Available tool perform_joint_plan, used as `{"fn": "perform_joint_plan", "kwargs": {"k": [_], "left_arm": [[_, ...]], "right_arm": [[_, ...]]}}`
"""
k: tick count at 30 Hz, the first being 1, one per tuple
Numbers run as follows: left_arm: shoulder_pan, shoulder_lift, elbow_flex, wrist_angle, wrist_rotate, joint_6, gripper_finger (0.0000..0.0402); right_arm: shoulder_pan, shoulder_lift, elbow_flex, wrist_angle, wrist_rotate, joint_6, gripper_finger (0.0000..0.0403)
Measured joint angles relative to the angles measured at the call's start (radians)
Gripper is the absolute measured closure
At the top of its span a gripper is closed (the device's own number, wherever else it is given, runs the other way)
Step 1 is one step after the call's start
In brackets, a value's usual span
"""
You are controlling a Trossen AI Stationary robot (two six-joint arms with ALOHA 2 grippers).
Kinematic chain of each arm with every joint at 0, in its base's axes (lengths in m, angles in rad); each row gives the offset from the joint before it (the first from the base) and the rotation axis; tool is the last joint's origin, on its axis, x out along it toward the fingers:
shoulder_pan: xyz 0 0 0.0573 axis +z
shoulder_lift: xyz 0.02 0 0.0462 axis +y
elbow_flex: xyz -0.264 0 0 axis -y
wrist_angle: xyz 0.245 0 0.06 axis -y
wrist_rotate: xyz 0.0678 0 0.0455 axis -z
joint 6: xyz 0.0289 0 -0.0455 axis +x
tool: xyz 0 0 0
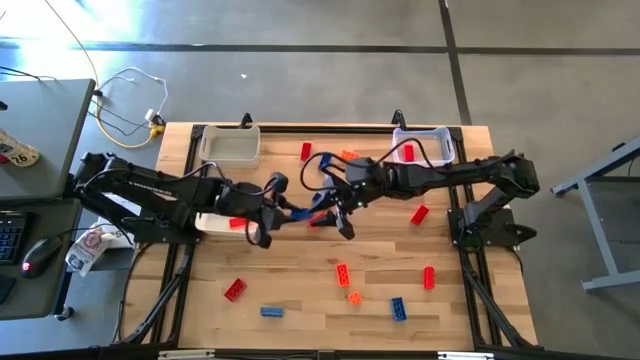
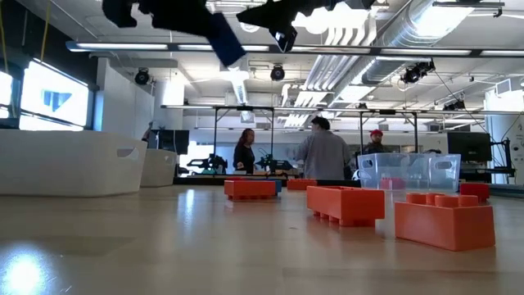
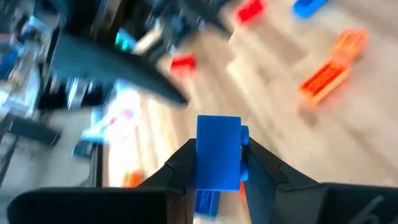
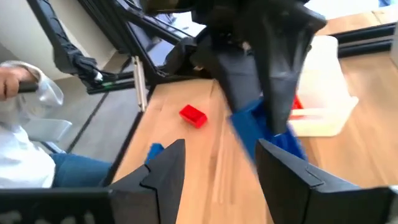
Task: Sort & place blocks by color
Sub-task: Put the blue game piece into the gray bin
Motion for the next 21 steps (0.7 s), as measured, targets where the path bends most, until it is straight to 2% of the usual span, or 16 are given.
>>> {"fn": "perform_joint_plan", "kwargs": {"k": [7, 12, 21], "left_arm": [[0.09, 0.0, 0.0, -0.095, -0.071, -0.023, 0.0332], [0.201, 0.0, 0.0, -0.148, -0.12, -0.032, 0.0331], [0.407, 0.0, 0.0, -0.278, -0.134, -0.093, 0.0331]], "right_arm": [[-0.057, 0.0, 0.0, -0.047, 0.013, -0.098, 0.0226], [-0.111, 0.001, 0.0, -0.089, 0.111, -0.187, 0.0226], [-0.187, 0.001, 0.0, -0.261, 0.309, -0.311, 0.0226]]}}
